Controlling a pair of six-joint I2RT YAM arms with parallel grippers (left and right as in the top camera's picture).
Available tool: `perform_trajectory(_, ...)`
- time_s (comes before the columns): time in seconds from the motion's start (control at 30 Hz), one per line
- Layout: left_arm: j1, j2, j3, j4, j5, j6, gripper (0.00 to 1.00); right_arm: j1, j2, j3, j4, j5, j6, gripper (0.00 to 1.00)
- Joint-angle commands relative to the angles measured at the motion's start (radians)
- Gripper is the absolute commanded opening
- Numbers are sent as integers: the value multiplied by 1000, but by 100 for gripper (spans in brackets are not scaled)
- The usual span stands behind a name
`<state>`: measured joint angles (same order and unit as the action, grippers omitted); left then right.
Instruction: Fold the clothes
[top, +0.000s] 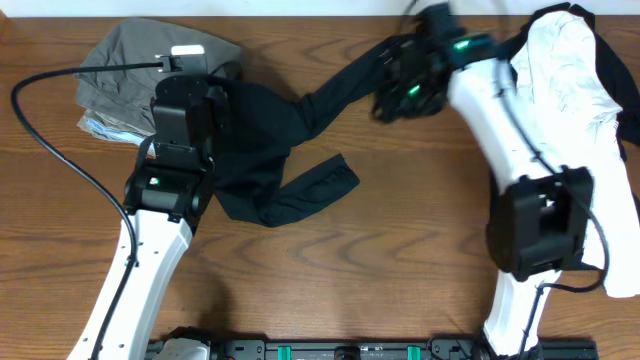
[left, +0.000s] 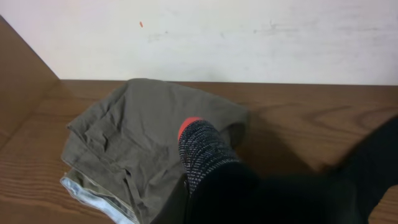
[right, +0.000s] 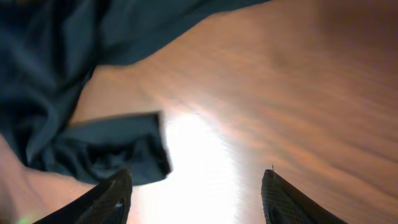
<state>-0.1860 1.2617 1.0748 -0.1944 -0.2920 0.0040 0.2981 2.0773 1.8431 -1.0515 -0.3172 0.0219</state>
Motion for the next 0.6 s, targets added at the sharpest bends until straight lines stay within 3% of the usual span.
perform_trajectory(0.0,4,8,21,9,-16,2,6,80,12,-78,51,11,-53,65)
perform_trajectory(0.3,4,8,21,9,-16,1,6,206,13,-240,143,167,-42,67)
perform_trajectory(0.57,4,8,21,8,-16,-2,6,262,13,-357,232,182,-30,68)
